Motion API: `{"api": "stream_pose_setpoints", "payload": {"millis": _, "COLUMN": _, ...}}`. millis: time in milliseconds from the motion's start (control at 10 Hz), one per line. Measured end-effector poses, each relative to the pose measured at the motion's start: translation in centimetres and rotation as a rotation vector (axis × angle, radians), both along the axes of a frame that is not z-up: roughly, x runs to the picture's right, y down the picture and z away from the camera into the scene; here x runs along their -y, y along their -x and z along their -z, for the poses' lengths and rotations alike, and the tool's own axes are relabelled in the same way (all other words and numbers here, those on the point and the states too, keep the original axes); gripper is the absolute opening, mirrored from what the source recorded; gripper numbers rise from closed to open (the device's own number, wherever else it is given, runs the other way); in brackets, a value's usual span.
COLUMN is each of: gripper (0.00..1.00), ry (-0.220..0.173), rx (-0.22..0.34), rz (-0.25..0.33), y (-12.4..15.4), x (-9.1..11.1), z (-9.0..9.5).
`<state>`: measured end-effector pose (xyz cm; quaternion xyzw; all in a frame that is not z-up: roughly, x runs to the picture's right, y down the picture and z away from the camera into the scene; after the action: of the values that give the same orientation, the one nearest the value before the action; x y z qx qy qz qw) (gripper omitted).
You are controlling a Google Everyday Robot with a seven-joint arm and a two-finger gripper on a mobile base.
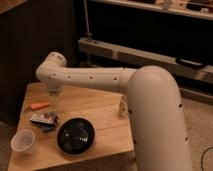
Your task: Drag the pepper across the table
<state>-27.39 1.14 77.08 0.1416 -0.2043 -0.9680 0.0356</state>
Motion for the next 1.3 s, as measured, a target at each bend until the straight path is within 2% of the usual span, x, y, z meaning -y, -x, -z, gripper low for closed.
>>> {"api": "stream_pose_setpoints", "payload": {"millis": 400, "gripper": 0.80, "ry": -0.093, "rx": 0.244, "rz": 0.027, "y": -0.7, "x": 5.8, "z": -2.0}}
{"api": "stream_pose_setpoints", "payload": {"millis": 500, "gripper": 0.80, "ry": -0.117, "rx": 0.286, "rz": 0.029, "y": -0.8, "x": 6.9, "z": -2.4}}
{"api": "stream_pose_setpoints", "payload": {"millis": 700, "gripper": 0.80, "ry": -0.145, "rx": 0.322, "rz": 0.028, "y": -1.2, "x": 8.1, "z": -2.8}}
{"api": "stream_pose_setpoints", "payload": {"millis": 1000, "gripper": 0.80, "ry": -0.143, "rx": 0.335, "rz": 0.033, "y": -1.0, "x": 8.2, "z": -2.8}}
{"api": "stream_pose_setpoints", "payload": {"millis": 1100, "gripper": 0.80, "ry": -0.122, "rx": 0.356, "rz": 0.053, "y": -0.6, "x": 7.9, "z": -3.3}}
{"api": "stream_pose_setpoints", "payload": {"millis": 1300, "gripper": 0.80, "ry": -0.083, "rx": 0.401, "rz": 0.092, "y": 1.9, "x": 7.6, "z": -4.4}}
